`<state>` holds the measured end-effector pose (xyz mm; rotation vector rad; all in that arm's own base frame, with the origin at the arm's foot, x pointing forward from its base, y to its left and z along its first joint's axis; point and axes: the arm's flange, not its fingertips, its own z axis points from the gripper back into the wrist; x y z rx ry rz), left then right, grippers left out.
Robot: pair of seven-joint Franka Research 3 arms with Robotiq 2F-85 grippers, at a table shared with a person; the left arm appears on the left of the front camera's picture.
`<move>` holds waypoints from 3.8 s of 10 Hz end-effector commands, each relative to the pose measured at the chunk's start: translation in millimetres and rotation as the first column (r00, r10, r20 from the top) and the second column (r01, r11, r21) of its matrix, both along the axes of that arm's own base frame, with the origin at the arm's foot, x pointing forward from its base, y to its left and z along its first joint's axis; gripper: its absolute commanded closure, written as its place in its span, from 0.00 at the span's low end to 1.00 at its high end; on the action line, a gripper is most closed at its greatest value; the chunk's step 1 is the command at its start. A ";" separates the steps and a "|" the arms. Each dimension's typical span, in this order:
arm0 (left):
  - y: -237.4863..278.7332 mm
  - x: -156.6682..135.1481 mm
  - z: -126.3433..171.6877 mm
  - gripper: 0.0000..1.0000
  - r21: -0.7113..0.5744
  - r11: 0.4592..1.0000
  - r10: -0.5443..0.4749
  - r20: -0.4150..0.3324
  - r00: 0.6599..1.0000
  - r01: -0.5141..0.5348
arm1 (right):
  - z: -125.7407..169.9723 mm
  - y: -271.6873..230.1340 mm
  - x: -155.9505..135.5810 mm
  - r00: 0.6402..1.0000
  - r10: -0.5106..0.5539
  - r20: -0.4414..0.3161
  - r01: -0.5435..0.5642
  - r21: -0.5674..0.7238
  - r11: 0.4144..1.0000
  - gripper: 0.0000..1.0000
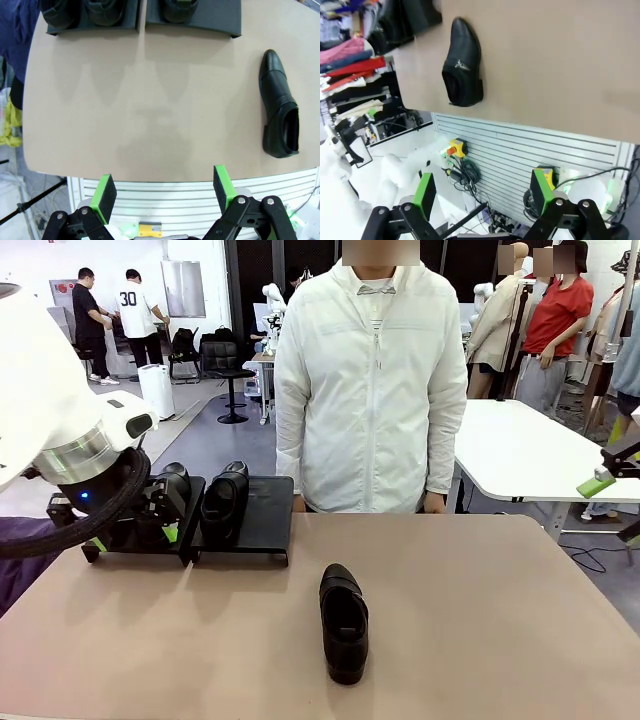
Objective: Organize the shoes by placing them on the stand.
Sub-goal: Pick up one Shoe and place it in the middle of the table, then place the Shoe from the middle of the table onto the Shoes Stand.
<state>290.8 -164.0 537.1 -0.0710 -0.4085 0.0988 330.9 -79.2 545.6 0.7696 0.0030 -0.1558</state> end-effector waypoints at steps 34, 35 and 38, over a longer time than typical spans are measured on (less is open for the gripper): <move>-256.6 116.3 -193.1 1.00 0.090 0.994 -0.025 -0.370 0.929 0.063 | 10.3 3.1 -12.6 0.999 0.037 0.002 -0.037 0.003 0.999 0.00; -256.1 116.8 -193.9 1.00 0.087 0.994 -0.023 -0.371 0.928 0.060 | 10.3 3.1 -12.6 0.999 0.037 0.002 -0.037 0.003 0.999 0.00; -258.4 117.2 -195.5 1.00 0.067 0.995 -0.038 -0.373 0.927 0.068 | 10.3 3.1 -12.6 0.999 0.037 0.002 -0.037 0.003 0.999 0.00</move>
